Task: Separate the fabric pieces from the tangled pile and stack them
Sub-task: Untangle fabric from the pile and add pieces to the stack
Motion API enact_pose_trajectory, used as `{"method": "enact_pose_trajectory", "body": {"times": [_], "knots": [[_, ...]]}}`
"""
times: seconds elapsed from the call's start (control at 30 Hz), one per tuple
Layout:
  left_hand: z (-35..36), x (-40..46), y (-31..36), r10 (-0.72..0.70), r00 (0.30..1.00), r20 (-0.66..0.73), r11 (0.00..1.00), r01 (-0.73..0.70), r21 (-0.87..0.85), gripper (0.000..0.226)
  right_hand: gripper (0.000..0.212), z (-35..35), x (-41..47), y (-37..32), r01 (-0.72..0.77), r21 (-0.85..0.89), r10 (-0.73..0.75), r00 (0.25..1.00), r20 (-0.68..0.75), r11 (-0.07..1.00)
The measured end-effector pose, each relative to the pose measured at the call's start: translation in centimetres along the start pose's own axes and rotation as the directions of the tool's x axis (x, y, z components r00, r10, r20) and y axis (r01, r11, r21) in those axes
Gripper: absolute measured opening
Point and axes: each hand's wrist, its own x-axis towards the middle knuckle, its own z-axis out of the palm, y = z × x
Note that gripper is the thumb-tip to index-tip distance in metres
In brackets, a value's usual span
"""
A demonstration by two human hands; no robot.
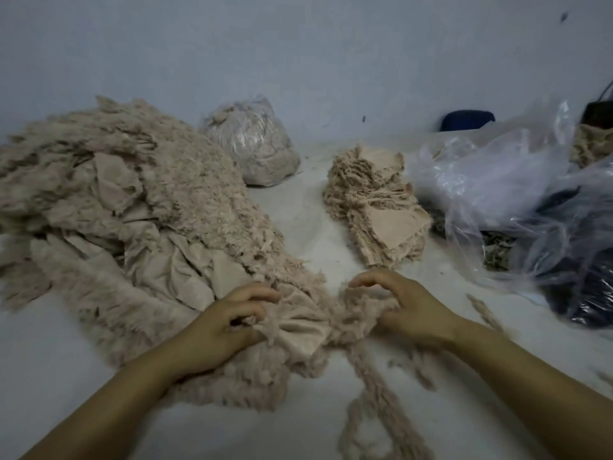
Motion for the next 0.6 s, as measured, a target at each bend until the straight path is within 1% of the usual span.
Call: {"method": "enact_pose_trajectory", "body": {"times": [0.03, 0.07, 0.1, 0.13, 0.2, 0.23, 0.27, 0.33, 0.4, 0.47, 0.5, 0.53, 0.57, 0.6], "knots": [[0.0, 0.4, 0.4, 0.014, 0.999, -0.039, 0.999, -0.015, -0.031, 0.018, 0.038, 0.8, 0.6, -0.8, 0.048, -0.059, -0.045, 0.998, 0.042, 0.997], [0.0, 0.7, 0.7, 0.011, 0.998, -0.067, 0.997, -0.015, -0.07, 0.019, 0.036, 1.9, 1.1, -1.4, 0.093, -0.095, -0.085, 0.993, 0.081, 0.991], [0.2, 1.0, 1.0, 0.0, 0.996, -0.086, 0.994, -0.01, -0.11, 0.022, 0.029, 2.9, 1.6, -1.6, 0.103, -0.098, -0.095, 0.991, 0.09, 0.99], [0.3, 1.2, 1.3, -0.019, 0.995, -0.102, 0.988, 0.003, -0.156, 0.025, 0.023, 3.6, 1.9, -1.6, 0.079, -0.05, -0.076, 0.996, 0.048, 0.996], [0.5, 1.5, 1.8, -0.076, 0.985, -0.156, 0.969, 0.036, -0.244, 0.027, 0.035, 3.8, 2.5, -1.3, -0.045, 0.038, 0.05, 0.99, -0.132, 0.998], [0.6, 1.7, 1.9, -0.111, 0.973, -0.202, 0.958, 0.05, -0.284, 0.026, 0.038, 3.8, 2.5, -0.9, -0.082, 0.028, 0.086, 0.975, -0.204, 0.996], [0.6, 2.0, 1.9, -0.144, 0.957, -0.251, 0.948, 0.06, -0.314, 0.024, 0.039, 3.7, 2.4, -0.5, -0.088, -0.003, 0.085, 0.97, -0.229, 0.996], [0.9, 2.9, 2.3, -0.203, 0.925, -0.321, 0.925, 0.074, -0.372, 0.02, 0.038, 3.9, 1.5, -0.5, -0.04, -0.07, 0.027, 0.985, -0.171, 0.997], [1.5, 4.0, 2.9, -0.244, 0.902, -0.356, 0.907, 0.081, -0.414, 0.021, 0.043, 4.3, 0.2, -0.8, 0.122, -0.155, -0.136, 0.987, -0.086, 0.98], [2.2, 5.1, 3.0, -0.25, 0.879, -0.406, 0.94, 0.12, -0.32, 0.031, 0.058, 3.8, -0.8, -0.8, 0.247, -0.154, -0.242, 0.969, 0.048, 0.957], [2.6, 5.5, 2.9, -0.24, 0.871, -0.428, 0.957, 0.138, -0.256, 0.028, 0.062, 3.1, -0.8, -0.8, 0.239, -0.121, -0.23, 0.97, 0.083, 0.963], [2.9, 6.0, 2.9, -0.237, 0.86, -0.451, 0.965, 0.156, -0.21, 0.024, 0.061, 2.3, -0.8, -0.9, 0.164, -0.054, -0.161, 0.985, 0.052, 0.985], [3.2, 6.4, 2.8, -0.248, 0.846, -0.472, 0.965, 0.17, -0.201, 0.022, 0.057, 1.5, -0.7, -1.0, 0.052, 0.069, -0.05, 0.998, -0.033, 0.996], [3.4, 6.8, 2.8, -0.264, 0.832, -0.488, 0.961, 0.182, -0.209, 0.022, 0.051, 0.9, -0.6, -1.0, -0.035, 0.209, 0.066, 0.987, -0.145, 0.977]]}}
